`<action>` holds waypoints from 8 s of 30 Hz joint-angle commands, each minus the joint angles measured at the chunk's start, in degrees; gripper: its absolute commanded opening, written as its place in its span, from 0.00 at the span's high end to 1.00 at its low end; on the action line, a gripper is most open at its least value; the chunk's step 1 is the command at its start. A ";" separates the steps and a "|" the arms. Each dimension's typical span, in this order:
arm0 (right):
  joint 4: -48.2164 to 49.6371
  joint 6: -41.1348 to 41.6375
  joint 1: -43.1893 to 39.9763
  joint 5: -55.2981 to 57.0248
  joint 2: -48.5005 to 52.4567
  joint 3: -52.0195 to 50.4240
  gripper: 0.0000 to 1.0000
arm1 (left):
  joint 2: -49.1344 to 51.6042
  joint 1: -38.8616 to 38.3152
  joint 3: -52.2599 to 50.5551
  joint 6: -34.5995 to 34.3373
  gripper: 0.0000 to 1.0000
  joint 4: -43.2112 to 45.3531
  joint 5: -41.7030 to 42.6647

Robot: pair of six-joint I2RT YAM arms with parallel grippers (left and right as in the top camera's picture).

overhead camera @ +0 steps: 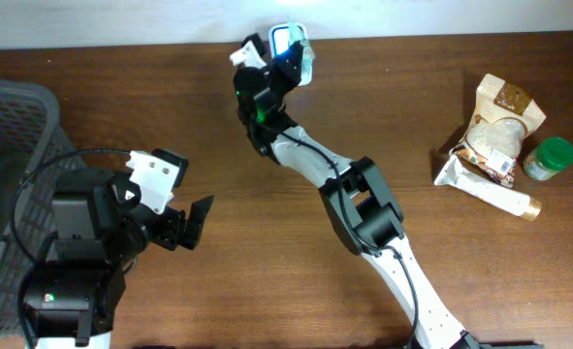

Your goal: Scan the item barcode

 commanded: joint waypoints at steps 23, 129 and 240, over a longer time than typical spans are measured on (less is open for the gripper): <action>-6.60 1.88 1.46 -13.77 0.79 0.87 0.96 | -0.22 0.22 0.07 -0.76 0.01 0.09 0.83; -46.01 58.86 11.19 -89.77 -11.89 -9.20 0.24 | -13.27 10.64 4.63 -5.25 0.01 -6.32 -6.73; -95.32 0.94 -29.44 -132.04 -46.01 -20.70 0.96 | 24.15 -4.66 -1.73 -0.09 0.01 17.16 9.55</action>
